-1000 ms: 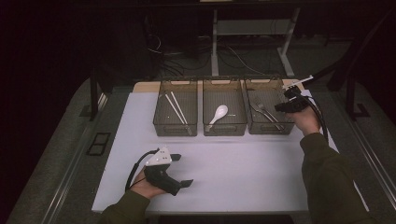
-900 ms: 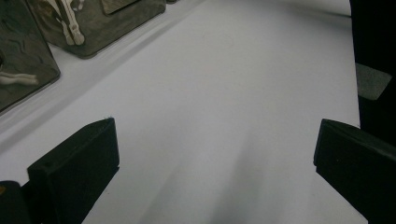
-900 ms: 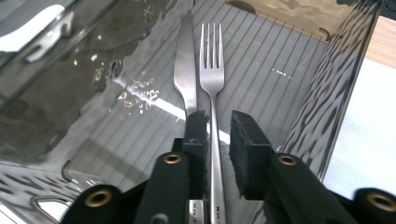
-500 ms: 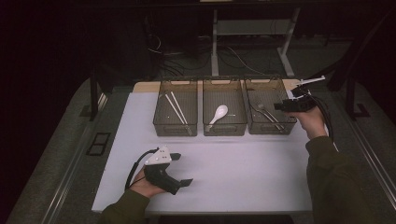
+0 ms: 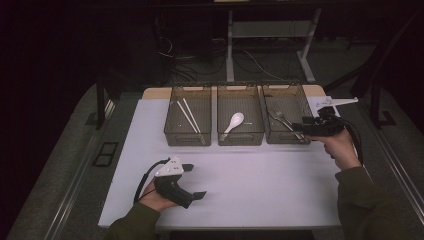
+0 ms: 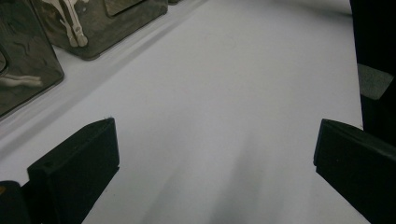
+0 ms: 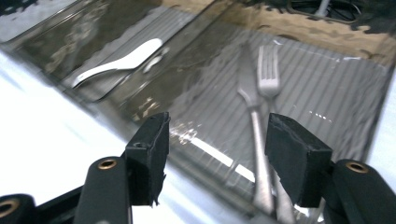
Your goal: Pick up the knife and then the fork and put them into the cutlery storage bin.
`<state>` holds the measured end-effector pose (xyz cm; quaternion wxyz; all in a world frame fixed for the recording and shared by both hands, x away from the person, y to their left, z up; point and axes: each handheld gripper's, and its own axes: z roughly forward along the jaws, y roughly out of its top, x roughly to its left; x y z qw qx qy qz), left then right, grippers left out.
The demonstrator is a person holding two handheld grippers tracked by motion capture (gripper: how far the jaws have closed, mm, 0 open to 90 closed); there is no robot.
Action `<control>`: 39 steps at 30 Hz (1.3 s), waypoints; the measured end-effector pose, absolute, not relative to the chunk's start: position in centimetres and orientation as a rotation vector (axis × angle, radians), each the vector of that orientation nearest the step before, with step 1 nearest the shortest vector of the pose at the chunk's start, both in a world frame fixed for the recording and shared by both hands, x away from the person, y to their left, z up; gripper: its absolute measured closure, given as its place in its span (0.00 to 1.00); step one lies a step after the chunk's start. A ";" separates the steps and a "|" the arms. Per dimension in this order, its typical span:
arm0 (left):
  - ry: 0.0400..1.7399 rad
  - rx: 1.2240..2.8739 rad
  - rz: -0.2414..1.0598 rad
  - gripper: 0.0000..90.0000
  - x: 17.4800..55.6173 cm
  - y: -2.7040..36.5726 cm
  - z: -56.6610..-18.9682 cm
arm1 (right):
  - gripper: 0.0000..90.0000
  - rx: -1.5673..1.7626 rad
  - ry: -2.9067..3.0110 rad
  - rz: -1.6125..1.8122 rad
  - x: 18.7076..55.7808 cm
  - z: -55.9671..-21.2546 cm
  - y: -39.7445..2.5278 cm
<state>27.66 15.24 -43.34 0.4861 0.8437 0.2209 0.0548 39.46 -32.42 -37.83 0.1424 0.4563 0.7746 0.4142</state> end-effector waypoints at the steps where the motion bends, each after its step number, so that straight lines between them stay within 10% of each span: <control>1: 0.537 2.054 0.133 0.00 27.7 15.3 -43.4 | 0.43 1.297 2.238 1.202 39.0 -37.9 -32.3; 39: 0.532 2.056 0.138 0.00 27.5 15.3 -43.2 | 0.21 1.071 2.367 1.268 26.1 -44.3 -29.5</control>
